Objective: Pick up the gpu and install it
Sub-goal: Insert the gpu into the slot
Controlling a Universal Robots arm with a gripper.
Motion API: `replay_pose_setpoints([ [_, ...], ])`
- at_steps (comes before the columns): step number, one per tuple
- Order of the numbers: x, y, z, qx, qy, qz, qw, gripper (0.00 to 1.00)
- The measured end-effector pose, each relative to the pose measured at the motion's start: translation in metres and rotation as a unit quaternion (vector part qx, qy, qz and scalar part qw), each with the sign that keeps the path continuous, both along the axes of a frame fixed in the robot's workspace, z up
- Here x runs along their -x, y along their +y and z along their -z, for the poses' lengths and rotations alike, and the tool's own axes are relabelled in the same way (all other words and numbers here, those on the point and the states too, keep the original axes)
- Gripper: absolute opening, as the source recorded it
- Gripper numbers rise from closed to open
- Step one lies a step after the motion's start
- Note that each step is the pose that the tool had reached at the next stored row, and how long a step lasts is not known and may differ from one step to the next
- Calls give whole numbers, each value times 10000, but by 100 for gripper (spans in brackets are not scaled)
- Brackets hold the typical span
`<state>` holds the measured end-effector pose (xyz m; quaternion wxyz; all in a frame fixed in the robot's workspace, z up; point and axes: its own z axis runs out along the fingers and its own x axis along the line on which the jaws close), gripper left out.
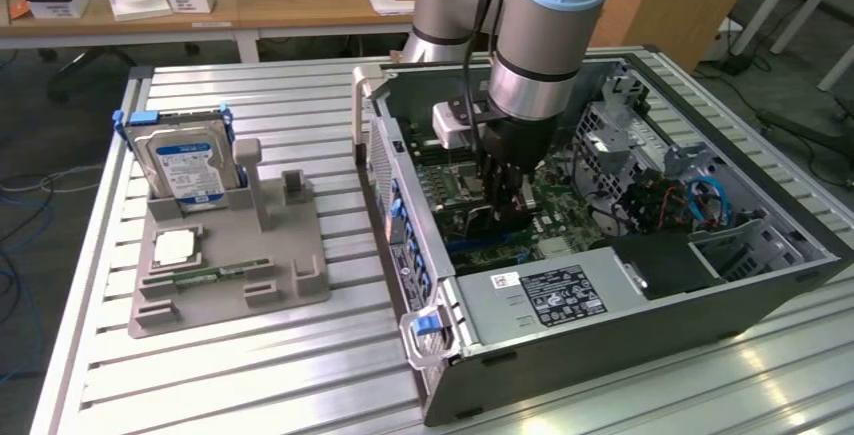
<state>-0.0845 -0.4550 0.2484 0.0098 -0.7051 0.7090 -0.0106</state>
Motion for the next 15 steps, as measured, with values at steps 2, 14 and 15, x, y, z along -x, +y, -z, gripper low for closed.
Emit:
replay_pose_setpoints([
  [2,0,0,0,0,0,7,10000,26],
  [14,16,-1,5,2,0,9,10000,26],
  [15,18,-1,7,3,1,8,10000,26],
])
